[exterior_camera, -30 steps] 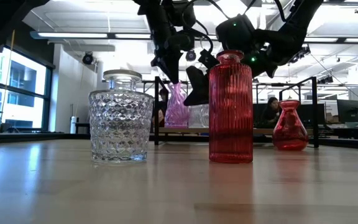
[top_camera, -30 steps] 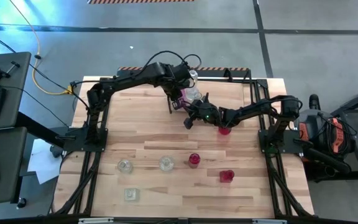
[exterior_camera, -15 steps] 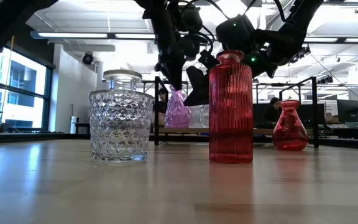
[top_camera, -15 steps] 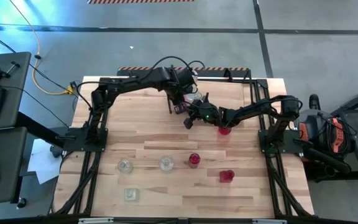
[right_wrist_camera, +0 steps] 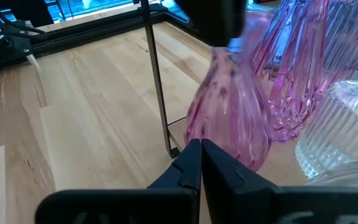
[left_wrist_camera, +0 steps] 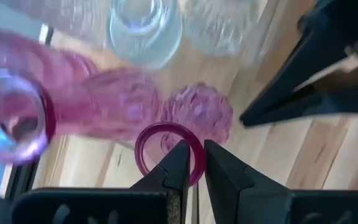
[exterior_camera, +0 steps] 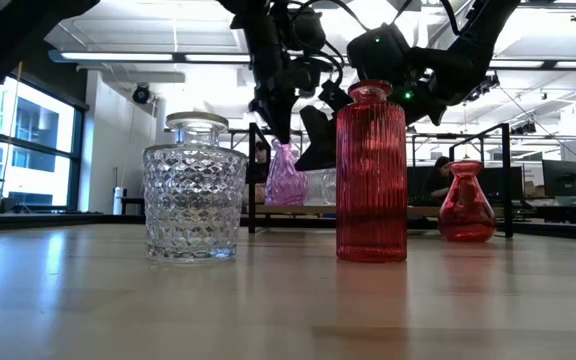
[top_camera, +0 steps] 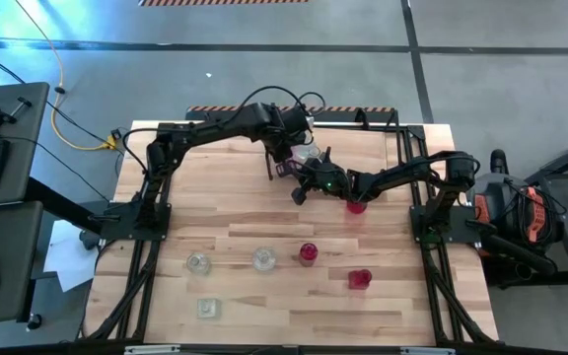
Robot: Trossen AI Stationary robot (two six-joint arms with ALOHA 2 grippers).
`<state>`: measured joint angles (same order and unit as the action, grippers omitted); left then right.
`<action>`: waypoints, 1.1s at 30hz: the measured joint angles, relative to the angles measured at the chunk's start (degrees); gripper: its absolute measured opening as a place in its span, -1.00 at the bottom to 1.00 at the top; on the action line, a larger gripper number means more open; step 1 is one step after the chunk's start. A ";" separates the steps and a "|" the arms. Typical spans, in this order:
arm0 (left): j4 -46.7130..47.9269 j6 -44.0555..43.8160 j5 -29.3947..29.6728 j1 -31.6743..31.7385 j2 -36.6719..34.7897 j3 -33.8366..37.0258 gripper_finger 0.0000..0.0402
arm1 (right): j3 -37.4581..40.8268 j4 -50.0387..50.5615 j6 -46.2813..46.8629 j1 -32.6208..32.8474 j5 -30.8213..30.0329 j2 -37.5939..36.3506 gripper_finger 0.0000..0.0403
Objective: Sort vases onto shelf
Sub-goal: Align the violet vase with the other violet vase on the shelf
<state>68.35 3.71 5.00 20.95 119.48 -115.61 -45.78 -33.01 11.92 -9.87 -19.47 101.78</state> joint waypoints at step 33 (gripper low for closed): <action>-1.52 -0.08 1.51 -0.90 -0.42 -0.11 -0.83 | 0.00 0.71 0.02 0.00 -0.03 -0.02 -1.00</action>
<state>66.83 3.64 6.52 20.06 119.07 -115.72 -45.78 -32.31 11.94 -9.87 -19.51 101.75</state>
